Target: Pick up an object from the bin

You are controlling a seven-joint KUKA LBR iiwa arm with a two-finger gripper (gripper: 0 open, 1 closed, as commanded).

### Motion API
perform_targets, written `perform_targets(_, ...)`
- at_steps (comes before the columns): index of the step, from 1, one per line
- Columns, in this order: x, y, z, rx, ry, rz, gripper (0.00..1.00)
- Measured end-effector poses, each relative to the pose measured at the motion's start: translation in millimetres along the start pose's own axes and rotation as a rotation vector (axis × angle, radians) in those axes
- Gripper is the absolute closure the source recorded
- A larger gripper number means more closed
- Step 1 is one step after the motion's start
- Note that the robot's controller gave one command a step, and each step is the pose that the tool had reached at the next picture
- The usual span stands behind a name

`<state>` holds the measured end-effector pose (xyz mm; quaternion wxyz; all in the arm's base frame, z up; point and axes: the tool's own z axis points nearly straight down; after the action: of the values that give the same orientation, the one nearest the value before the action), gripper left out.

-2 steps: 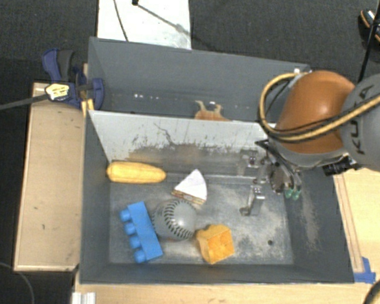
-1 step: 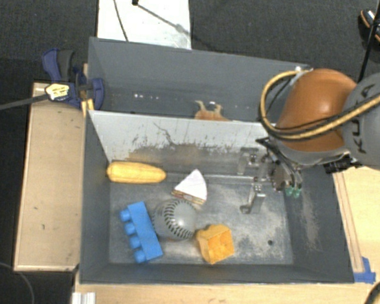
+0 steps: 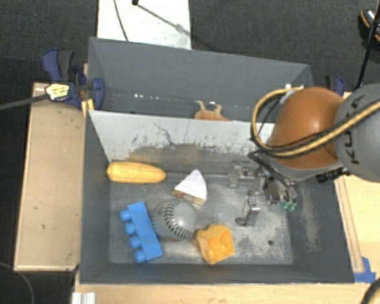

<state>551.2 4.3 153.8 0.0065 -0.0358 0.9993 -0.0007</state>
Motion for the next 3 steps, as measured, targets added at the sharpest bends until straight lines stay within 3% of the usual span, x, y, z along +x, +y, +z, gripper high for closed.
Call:
perform_targets(1,20.4,-21.8,50.7,-0.004,0.009,-0.053,0.0)
perform_targets(2,42.3,-20.9,72.5,0.001,0.012,0.052,0.0)
perform_targets(3,66.6,5.0,81.0,-0.003,0.01,-0.148,0.0)
